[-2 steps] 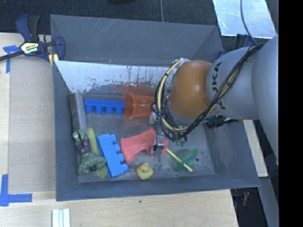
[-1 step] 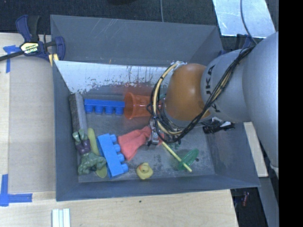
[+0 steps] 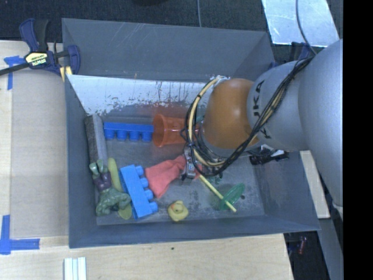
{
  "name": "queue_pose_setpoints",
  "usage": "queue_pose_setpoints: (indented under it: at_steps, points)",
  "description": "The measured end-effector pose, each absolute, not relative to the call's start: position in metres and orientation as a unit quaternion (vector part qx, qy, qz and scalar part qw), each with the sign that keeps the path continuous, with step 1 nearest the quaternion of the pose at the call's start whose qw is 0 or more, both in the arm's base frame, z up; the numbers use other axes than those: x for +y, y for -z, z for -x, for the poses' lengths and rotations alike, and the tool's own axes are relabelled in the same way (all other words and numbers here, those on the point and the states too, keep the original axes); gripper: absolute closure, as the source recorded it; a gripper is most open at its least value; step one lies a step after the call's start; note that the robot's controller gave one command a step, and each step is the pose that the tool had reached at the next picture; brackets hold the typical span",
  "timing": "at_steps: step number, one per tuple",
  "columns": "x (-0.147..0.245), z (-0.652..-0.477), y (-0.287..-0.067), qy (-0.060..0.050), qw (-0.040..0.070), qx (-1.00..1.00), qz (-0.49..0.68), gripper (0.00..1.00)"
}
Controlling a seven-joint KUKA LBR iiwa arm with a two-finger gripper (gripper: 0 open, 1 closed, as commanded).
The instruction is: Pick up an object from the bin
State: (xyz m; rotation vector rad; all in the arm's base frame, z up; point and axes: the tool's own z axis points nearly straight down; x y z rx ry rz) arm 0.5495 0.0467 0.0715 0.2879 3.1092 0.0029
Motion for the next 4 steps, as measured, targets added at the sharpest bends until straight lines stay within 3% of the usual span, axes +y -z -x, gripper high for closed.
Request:
queue_pose_setpoints:
  at_steps: [4]
  points:
    - [0.045, -0.55, -0.116, -0.001, 0.013, 0.996, -0.092, 1.0]
